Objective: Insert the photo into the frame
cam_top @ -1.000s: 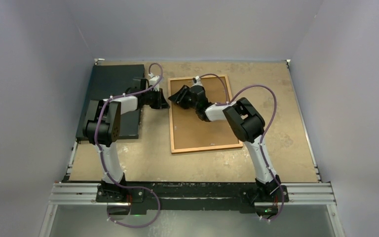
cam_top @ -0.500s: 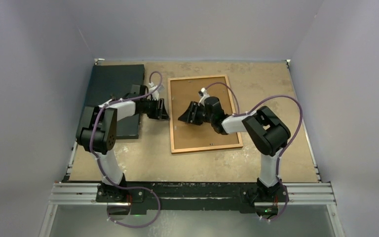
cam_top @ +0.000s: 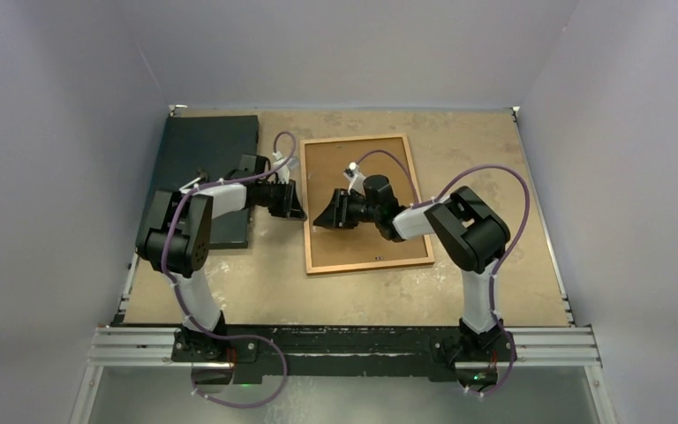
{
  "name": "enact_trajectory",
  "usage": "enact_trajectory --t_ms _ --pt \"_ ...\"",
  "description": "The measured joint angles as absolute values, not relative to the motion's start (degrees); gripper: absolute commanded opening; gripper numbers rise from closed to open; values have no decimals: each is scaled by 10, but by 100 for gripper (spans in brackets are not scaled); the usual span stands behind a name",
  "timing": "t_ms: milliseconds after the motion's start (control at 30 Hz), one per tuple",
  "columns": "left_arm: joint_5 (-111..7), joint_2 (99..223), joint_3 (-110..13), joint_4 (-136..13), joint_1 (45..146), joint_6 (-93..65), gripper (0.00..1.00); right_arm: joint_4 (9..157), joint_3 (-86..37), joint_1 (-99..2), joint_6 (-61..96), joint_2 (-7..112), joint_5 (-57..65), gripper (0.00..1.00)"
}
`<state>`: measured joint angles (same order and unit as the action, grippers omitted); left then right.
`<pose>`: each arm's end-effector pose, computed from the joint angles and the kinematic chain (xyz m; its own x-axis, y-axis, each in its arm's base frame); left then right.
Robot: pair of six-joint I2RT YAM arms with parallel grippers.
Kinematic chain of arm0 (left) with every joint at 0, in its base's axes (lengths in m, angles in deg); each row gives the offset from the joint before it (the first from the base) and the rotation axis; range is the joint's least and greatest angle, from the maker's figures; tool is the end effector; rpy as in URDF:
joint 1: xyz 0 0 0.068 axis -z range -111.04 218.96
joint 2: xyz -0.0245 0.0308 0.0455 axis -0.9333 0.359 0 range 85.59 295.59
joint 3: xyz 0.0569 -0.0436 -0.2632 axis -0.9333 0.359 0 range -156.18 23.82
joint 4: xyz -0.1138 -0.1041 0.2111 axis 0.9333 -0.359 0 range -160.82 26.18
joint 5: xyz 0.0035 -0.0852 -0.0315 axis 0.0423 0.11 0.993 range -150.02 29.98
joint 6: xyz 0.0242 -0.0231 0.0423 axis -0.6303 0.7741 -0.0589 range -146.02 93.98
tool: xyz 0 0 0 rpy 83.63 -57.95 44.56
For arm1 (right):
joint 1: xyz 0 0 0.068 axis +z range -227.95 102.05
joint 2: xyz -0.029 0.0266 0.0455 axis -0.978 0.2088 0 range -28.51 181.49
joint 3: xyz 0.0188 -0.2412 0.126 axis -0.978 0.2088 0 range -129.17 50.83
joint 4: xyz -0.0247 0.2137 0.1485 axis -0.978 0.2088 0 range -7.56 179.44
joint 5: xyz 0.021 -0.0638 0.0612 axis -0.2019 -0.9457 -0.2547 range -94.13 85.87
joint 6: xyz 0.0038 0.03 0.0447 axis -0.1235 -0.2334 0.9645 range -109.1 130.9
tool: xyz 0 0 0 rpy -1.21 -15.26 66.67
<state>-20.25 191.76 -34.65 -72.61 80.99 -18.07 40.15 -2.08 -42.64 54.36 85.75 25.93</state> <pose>0.3461 -0.0969 0.1417 -0.8776 0.0783 -0.4730 0.3880 0.6956 -0.6046 0.3141 0.2444 0.1337 -0.8033 0.1605 -0.5735 -0.4603 0.4438 0.7689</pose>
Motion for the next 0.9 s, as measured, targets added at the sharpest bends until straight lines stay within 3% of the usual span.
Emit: enact_trajectory --t_ms 900 --pt "-203 1918 -347 -725 810 -181 0 442 -84 -410 512 894 288 47"
